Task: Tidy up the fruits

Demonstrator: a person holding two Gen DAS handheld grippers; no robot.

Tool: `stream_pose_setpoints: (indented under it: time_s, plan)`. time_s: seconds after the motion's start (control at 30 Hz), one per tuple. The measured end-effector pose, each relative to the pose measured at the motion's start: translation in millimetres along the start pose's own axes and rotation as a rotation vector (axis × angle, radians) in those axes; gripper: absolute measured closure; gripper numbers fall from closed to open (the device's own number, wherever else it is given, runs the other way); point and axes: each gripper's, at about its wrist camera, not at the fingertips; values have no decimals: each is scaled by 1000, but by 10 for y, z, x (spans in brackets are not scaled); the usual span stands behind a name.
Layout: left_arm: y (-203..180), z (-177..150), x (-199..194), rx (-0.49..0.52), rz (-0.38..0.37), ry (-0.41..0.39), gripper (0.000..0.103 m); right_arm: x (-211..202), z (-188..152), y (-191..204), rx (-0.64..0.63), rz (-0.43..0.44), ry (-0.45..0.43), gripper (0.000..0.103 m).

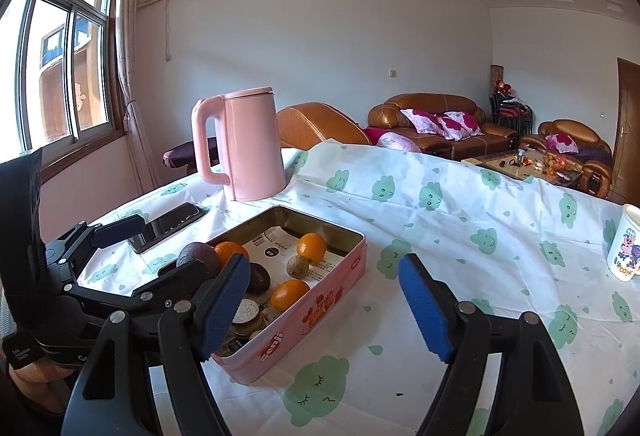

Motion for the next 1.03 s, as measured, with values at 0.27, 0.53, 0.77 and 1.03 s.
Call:
stream_pose_setpoints:
  time_s: [0.27,0.53,0.77,1.03]
  plan:
    - [14,44,-60,-2,7,-24,0,-82,9,-63,13,-11,-22,25]
    - [-4,56,-57,3,10,-16,0,-114,7,-71,13,-12,-30,25]
    - [-26,45,-26,0,8,-3,0,-121,-11,-94,20,-17,-25,24]
    - [-84,28,-34,16,12,-7,0,-135,-50,-176,27,-27,-19,24]
Point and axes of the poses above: each gripper's, at about its wrist camera, not at the fingertips, and x roughly the way its jaws point, y to its left, z to its top, and after that the axes turned 4 degrees about x, right-handed
